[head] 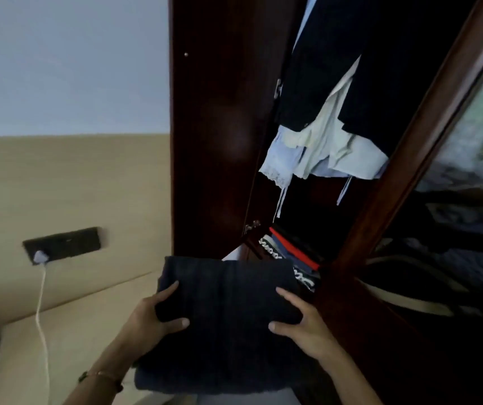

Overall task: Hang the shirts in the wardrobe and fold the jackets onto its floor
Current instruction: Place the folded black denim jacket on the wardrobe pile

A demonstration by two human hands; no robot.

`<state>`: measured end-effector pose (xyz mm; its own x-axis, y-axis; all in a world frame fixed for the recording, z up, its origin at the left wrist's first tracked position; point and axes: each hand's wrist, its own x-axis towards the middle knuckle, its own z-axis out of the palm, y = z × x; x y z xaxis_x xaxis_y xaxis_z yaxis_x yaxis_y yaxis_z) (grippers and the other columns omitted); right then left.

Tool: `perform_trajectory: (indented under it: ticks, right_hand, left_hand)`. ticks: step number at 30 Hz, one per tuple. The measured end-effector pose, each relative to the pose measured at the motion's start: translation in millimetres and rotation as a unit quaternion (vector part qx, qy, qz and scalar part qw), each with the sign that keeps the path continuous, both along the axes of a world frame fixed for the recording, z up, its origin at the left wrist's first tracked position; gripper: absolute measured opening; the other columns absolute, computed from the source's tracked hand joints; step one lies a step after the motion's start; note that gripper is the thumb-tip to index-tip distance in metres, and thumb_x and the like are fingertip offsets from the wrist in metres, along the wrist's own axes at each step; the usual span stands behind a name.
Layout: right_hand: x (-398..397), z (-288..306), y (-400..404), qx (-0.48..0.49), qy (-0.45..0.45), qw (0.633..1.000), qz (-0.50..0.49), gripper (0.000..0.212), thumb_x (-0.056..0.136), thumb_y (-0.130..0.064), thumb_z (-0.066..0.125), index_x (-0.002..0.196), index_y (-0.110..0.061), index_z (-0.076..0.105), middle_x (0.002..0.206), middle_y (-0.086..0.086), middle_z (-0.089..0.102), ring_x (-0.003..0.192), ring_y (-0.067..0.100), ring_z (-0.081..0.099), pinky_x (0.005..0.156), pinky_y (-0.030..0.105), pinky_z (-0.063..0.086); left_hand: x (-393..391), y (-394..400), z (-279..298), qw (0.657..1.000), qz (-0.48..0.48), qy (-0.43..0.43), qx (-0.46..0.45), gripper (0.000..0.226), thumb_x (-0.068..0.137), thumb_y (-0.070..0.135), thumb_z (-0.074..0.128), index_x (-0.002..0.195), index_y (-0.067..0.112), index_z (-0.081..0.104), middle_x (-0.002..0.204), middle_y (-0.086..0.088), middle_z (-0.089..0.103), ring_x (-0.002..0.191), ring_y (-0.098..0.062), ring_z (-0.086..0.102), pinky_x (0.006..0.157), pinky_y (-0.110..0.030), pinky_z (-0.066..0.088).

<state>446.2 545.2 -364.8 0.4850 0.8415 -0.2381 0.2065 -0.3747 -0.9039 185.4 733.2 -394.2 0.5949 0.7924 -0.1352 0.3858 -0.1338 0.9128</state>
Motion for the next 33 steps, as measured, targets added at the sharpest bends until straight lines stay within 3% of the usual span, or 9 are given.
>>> perform_trajectory:
  ticks: [3, 6, 8, 11, 15, 22, 27, 31, 33]
  right_hand:
    - [65, -12, 43, 0.003, 0.000, 1.000, -0.026, 0.062, 0.079, -0.004, 0.079, 0.125, -0.039, 0.056, 0.136, -0.009, 0.055, 0.120, 0.001, 0.054, 0.102, 0.022, 0.046]
    - [120, -23, 75, -0.024, -0.026, 0.997, -0.070, 0.068, 0.082, -0.007, 0.077, 0.139, -0.033, 0.050, 0.143, -0.010, 0.048, 0.131, 0.005, 0.046, 0.108, 0.021, 0.039]
    - [151, -27, 97, -0.059, -0.046, 0.992, -0.100, 0.082, 0.077, -0.019, 0.082, 0.147, -0.031, 0.041, 0.145, -0.011, 0.044, 0.134, 0.006, 0.041, 0.108, 0.021, 0.036]
    - [187, -36, 126, -0.103, -0.087, 0.982, -0.132, 0.111, 0.061, -0.049, 0.086, 0.153, -0.031, 0.027, 0.150, -0.004, 0.039, 0.140, 0.016, 0.037, 0.111, 0.031, 0.038]
    - [221, -45, 157, -0.159, -0.144, 0.959, -0.187, 0.117, 0.062, -0.060, 0.082, 0.155, -0.033, 0.018, 0.146, 0.011, 0.034, 0.132, 0.026, 0.042, 0.105, 0.035, 0.041]
    - [281, -80, 207, -0.226, -0.218, 0.902, -0.297, 0.116, 0.067, -0.069, 0.074, 0.156, -0.032, 0.009, 0.144, 0.017, 0.033, 0.124, 0.029, 0.051, 0.095, 0.037, 0.047]
    - [327, -90, 229, -0.242, -0.259, 0.861, -0.365, 0.113, 0.071, -0.068, 0.072, 0.156, -0.031, 0.006, 0.144, 0.019, 0.028, 0.126, 0.034, 0.046, 0.100, 0.041, 0.047]
    - [369, -91, 240, -0.256, -0.262, 0.832, -0.416, 0.110, 0.074, -0.071, 0.067, 0.156, -0.029, 0.006, 0.144, 0.020, 0.028, 0.126, 0.035, 0.045, 0.107, 0.043, 0.041]
    - [385, -101, 242, -0.269, -0.258, 0.823, -0.429, 0.107, 0.074, -0.074, 0.063, 0.156, -0.029, 0.010, 0.146, 0.021, 0.029, 0.130, 0.036, 0.042, 0.110, 0.046, 0.036]
  left_hand:
    - [83, 62, -10, 0.998, -0.037, 0.041, 0.028, 0.090, 0.074, 0.022, 0.086, 0.148, 0.031, 0.036, 0.141, 0.002, 0.052, 0.125, -0.011, 0.050, 0.100, -0.020, 0.037]
    - [159, 109, -14, 0.993, -0.064, 0.072, 0.070, 0.093, 0.073, 0.024, 0.086, 0.150, 0.028, 0.034, 0.149, -0.003, 0.044, 0.135, -0.016, 0.042, 0.108, -0.021, 0.032]
    - [210, 134, -12, 0.988, -0.089, 0.087, 0.095, 0.100, 0.070, 0.028, 0.088, 0.152, 0.027, 0.032, 0.151, -0.005, 0.039, 0.138, -0.018, 0.038, 0.108, -0.020, 0.029]
    - [277, 165, -11, 0.977, -0.135, 0.122, 0.113, 0.120, 0.057, 0.043, 0.092, 0.155, 0.031, 0.023, 0.154, -0.002, 0.030, 0.140, -0.022, 0.033, 0.111, -0.032, 0.032]
    - [350, 198, -22, 0.963, -0.168, 0.141, 0.154, 0.130, 0.051, 0.047, 0.093, 0.156, 0.033, 0.017, 0.158, -0.004, 0.023, 0.143, -0.023, 0.028, 0.115, -0.036, 0.029]
    - [481, 253, -65, 0.940, -0.240, 0.104, 0.217, 0.133, 0.048, 0.044, 0.095, 0.155, 0.035, 0.017, 0.157, -0.005, 0.024, 0.141, -0.023, 0.031, 0.114, -0.037, 0.032]
    - [565, 263, -86, 0.929, -0.275, 0.029, 0.244, 0.129, 0.054, 0.030, 0.096, 0.156, 0.029, 0.018, 0.158, -0.006, 0.022, 0.143, -0.023, 0.029, 0.115, -0.035, 0.031]
    - [631, 268, -82, 0.906, -0.299, 0.014, 0.299, 0.122, 0.063, 0.038, 0.091, 0.156, 0.031, 0.013, 0.164, -0.009, 0.006, 0.148, -0.027, 0.016, 0.119, -0.043, 0.024]
    - [653, 267, -90, 0.876, -0.327, 0.081, 0.345, 0.103, 0.078, 0.046, 0.079, 0.156, 0.033, 0.013, 0.164, -0.008, -0.008, 0.149, -0.031, 0.011, 0.119, -0.047, 0.022]
